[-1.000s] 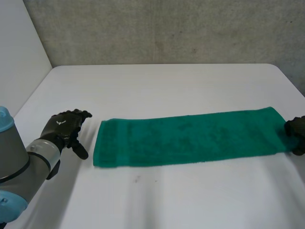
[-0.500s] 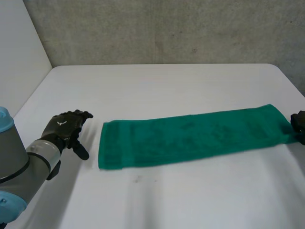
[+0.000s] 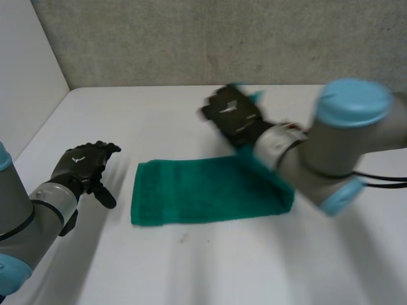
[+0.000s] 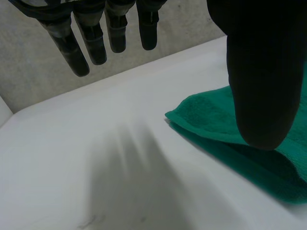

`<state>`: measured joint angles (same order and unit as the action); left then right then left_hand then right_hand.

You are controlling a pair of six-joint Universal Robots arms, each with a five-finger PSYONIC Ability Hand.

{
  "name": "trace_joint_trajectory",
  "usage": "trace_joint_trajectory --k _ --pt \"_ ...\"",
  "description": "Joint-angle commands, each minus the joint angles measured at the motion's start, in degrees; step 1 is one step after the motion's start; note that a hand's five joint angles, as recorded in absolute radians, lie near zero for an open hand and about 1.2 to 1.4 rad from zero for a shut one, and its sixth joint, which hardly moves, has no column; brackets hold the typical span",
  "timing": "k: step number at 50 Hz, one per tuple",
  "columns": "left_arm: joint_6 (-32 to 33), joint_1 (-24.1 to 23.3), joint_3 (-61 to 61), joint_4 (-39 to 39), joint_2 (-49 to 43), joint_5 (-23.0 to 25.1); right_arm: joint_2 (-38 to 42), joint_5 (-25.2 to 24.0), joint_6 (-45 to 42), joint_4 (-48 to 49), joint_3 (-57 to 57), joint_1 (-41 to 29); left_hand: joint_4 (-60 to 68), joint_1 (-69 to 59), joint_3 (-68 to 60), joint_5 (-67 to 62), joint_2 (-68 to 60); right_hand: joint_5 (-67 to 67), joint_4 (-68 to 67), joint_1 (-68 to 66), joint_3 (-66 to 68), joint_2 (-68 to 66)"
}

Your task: Fold the towel.

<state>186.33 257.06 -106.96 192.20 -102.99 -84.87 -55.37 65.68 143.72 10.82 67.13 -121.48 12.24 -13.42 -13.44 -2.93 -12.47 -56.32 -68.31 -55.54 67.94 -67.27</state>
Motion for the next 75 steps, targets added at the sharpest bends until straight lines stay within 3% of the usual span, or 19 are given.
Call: trace_joint_trajectory --k 1,4,9,10,11,15,19,25,32,39,41,43,47,54,63,68,75 --pt "0.00 0.99 0.00 0.02 0.42 -0.03 12.47 -1.08 4.37 -0.18 -9.63 -13.06 -1.69 2.87 2.89 2.38 1.91 -13.68 -11.69 -24.46 12.06 -12.73" --pt "0.00 1.17 0.08 0.02 0.59 0.05 18.69 -0.82 4.37 -2.10 -12.80 -17.36 -1.68 2.86 2.89 2.38 1.91 -13.68 -11.69 -24.46 12.06 -12.73" --pt "0.00 1.17 0.09 0.02 0.59 0.06 23.03 -0.38 3.67 -7.12 -14.57 -18.79 -1.69 2.87 2.89 2.38 1.91 -13.68 -11.69 -24.46 12.06 -12.73" --pt "0.00 1.17 0.09 0.02 0.59 0.06 22.77 -0.03 3.58 -7.56 -14.74 -18.79 -1.69 2.87 2.89 2.38 1.91 -4.41 -2.42 -15.20 2.79 -3.46" --pt "0.00 1.17 0.17 0.02 0.68 0.06 22.07 0.50 4.19 -8.26 -15.18 -18.70 -1.69 2.87 2.89 2.38 1.91 14.00 15.99 3.21 -15.62 14.95" --pt "0.00 0.64 1.22 0.11 0.77 0.06 17.69 3.83 5.94 -8.79 -14.92 -18.00 -1.18 2.36 2.39 1.88 1.41 44.19 46.18 33.40 -45.81 45.14" --pt "0.00 -0.85 4.12 0.20 0.68 0.06 11.63 8.74 12.78 -8.80 -13.00 -16.08 -1.01 2.19 2.22 1.71 1.24 56.32 58.31 45.54 -57.94 57.27" --pt "-1.66 -7.00 10.62 0.72 -1.68 0.14 5.20 11.31 18.61 -9.94 -4.74 -9.66 -0.34 1.52 1.54 1.04 0.57 56.32 58.31 45.54 -57.94 57.27" --pt "-2.99 -15.26 23.00 -0.33 -14.93 -0.21 0.98 12.80 18.61 -10.20 7.03 -2.63 0.50 0.68 0.71 0.20 -0.27 56.32 58.31 45.54 -57.94 57.27" --pt "-1.93 -15.71 29.26 -5.78 -24.27 -3.72 0.88 14.04 16.86 -9.50 13.46 3.26 1.18 0.01 0.03 -0.48 -0.95 51.54 53.53 40.75 -53.16 52.48" --pt "-1.23 -15.45 29.09 -6.65 -25.07 -5.82 1.06 14.12 15.54 -8.19 15.57 5.11 1.18 0.01 0.03 -0.48 -0.95 41.85 43.84 31.06 -43.46 42.79" --pt "-0.79 -15.18 28.74 -7.18 -25.16 -7.14 1.32 14.12 14.66 -6.70 16.71 5.90 1.17 0.01 0.03 -0.48 -0.95 30.24 32.23 19.45 -31.86 31.19" --pt "0.44 -14.66 25.59 -7.45 -24.37 -11.09 1.41 14.21 14.22 -5.81 17.33 6.52 0.84 0.34 0.36 -0.14 -0.61 20.97 22.96 10.19 -22.59 21.92" --pt "0.53 -14.12 19.53 -7.10 -19.37 -11.46 1.06 14.21 14.30 -4.93 19.79 8.37 0.50 0.68 0.70 0.20 -0.27 -13.65 -11.66 -24.44 12.03 -12.71" --pt "0.09 -15.18 15.82 -7.10 -15.67 -11.37 -3.34 16.85 14.13 -4.40 23.49 10.04 0.33 0.85 0.87 0.36 -0.10 -13.68 -11.69 -24.46 12.06 -12.73" --pt "-0.26 -18.51 13.10 -7.19 -12.95 -11.46 -8.60 17.82 12.73 -4.75 26.91 13.11 0.16 1.02 1.04 0.53 0.06 -13.68 -11.69 -24.46 12.06 -12.73" --pt "-0.35 -18.78 10.90 -7.19 -6.89 -11.72 -11.86 18.08 4.73 -5.28 22.88 12.06 -0.17 1.35 1.38 0.87 0.40 -13.68 -11.69 -24.46 12.06 -12.73"
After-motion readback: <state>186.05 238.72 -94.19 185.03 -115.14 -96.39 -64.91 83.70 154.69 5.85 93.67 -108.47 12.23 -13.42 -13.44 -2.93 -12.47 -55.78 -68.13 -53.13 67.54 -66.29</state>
